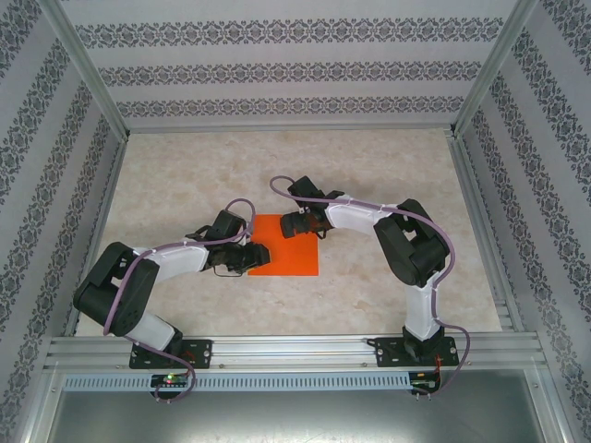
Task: Fold a paper plane with a square sheet of paper (fold left side to right side)
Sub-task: Pick up the square sheet of paper from the center of the table.
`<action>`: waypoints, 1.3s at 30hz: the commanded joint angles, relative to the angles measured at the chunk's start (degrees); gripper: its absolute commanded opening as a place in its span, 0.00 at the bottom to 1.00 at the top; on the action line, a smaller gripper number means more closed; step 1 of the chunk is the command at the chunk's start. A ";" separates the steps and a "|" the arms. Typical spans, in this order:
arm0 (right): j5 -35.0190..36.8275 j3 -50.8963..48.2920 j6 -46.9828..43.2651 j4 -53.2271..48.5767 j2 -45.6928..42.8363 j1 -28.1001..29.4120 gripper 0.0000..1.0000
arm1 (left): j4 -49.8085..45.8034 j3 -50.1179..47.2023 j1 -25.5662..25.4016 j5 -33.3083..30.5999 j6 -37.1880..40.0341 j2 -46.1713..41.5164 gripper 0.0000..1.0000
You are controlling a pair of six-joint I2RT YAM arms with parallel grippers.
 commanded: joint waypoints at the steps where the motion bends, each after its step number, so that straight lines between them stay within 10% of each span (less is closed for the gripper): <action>1: -3.64 0.83 0.73 -1.53 1.65 2.22 0.98 | -0.35 0.45 -0.94 -2.42 -0.21 1.24 0.42; 12: -6.77 -1.89 2.69 -0.55 -1.52 4.39 0.86 | 3.45 -0.79 -1.03 -3.34 -2.01 0.58 0.36; 28: -10.82 -4.57 3.31 2.41 -4.91 4.42 0.43 | 7.89 0.23 -0.49 -1.37 -2.14 -1.79 0.37; 39: -24.89 -11.40 1.28 11.02 -14.61 -2.03 0.27 | 4.82 -0.32 9.68 3.36 5.25 -17.40 0.61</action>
